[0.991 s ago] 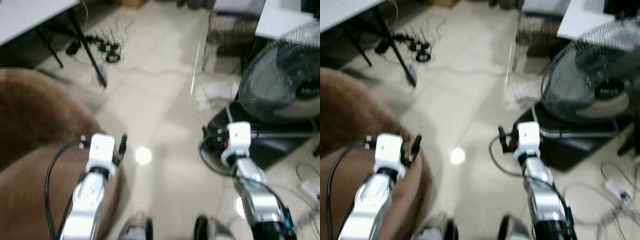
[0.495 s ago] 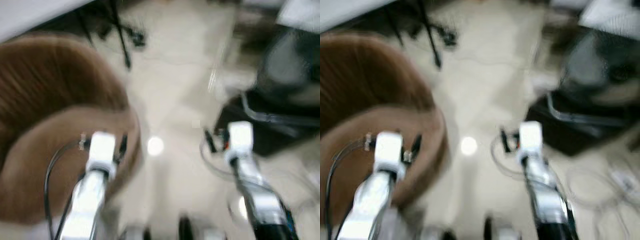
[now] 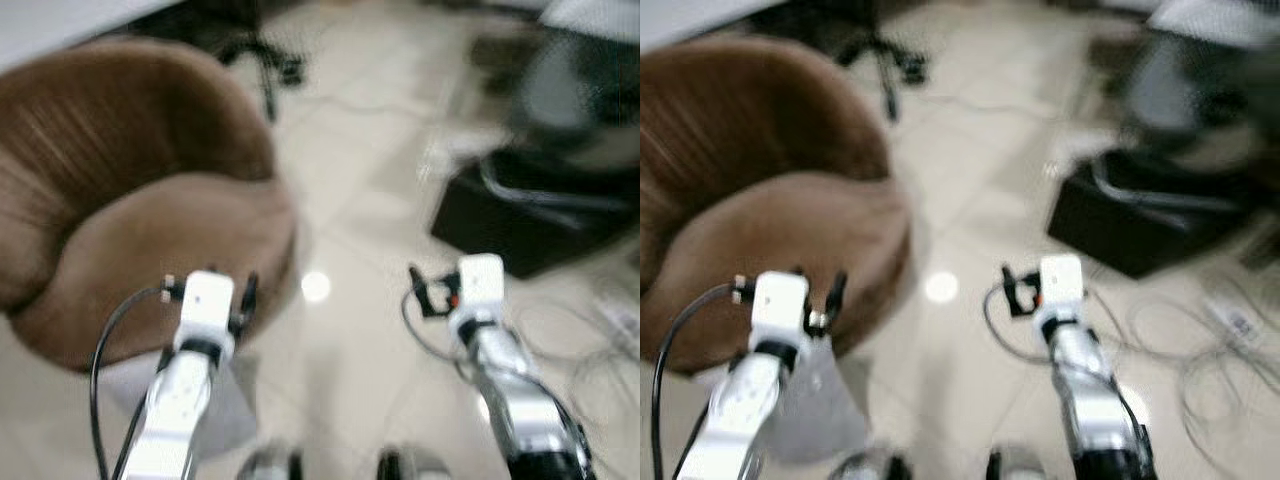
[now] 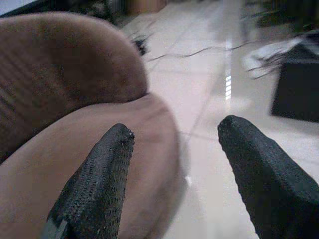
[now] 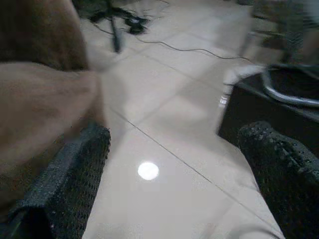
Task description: Move the pillow to the sofa from floor
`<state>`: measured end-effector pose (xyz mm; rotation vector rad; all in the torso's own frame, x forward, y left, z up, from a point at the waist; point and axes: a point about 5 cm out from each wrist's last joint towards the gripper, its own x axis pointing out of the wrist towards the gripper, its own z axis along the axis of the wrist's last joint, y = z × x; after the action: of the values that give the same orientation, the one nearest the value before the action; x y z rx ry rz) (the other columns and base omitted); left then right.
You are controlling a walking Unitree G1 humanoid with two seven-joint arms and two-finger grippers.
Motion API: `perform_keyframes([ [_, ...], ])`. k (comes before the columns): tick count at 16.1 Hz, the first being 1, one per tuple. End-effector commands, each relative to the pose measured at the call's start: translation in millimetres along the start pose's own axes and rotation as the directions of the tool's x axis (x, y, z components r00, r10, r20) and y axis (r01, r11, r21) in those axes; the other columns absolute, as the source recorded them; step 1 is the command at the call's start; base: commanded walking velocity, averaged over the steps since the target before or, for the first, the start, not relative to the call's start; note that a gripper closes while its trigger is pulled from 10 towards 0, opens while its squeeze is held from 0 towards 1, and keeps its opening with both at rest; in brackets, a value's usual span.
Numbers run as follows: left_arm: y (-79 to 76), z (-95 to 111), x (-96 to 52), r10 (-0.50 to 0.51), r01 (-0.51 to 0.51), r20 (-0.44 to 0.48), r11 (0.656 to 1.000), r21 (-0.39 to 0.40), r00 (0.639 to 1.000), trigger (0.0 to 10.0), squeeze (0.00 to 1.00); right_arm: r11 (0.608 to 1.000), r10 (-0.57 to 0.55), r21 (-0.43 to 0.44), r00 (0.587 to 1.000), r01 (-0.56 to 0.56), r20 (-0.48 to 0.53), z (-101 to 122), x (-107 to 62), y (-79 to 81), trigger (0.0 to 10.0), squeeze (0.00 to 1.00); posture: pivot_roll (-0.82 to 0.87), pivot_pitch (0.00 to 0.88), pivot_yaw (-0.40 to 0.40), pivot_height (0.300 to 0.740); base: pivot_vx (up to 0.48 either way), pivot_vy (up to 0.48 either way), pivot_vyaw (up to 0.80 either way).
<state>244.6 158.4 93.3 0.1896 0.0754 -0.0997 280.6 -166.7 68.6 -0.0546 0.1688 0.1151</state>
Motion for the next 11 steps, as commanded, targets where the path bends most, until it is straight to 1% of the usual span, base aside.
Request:
perform_keyframes([
  [1, 3.5, -6.0, -5.2, 0.009, -0.009, -0.025, 1.000, 0.003, 1.000, 10.0, 0.00, 1.000, 0.015, 0.005, 1.000, -0.015, 0.006, 1.0, -0.4, 5.2, 10.0, 0.00, 0.02, 0.144, 0.042, 0.740, -0.341, 0.000, 0.00],
  [8, 5.5, -7.1, -10.2, 0.037, -0.037, -0.028, 0.999, 0.002, 0.999, 10.0, 0.00, 1.000, 0.029, 0.002, 1.000, -0.029, 0.000, 1.0, 0.8, 6.8, 10.0, 0.00, 0.03, 0.155, 0.029, 0.740, -0.323, 0.000, 0.00],
  [11, 7.2, -7.4, -11.1, 0.071, -0.071, -0.029, 0.997, 0.000, 0.997, 10.0, 0.00, 0.999, 0.038, 0.014, 0.999, -0.038, 0.004, 3.4, 2.8, 8.3, 10.0, 0.00, 0.03, 0.159, 0.023, 0.740, 0.000, 0.000, 0.00],
])
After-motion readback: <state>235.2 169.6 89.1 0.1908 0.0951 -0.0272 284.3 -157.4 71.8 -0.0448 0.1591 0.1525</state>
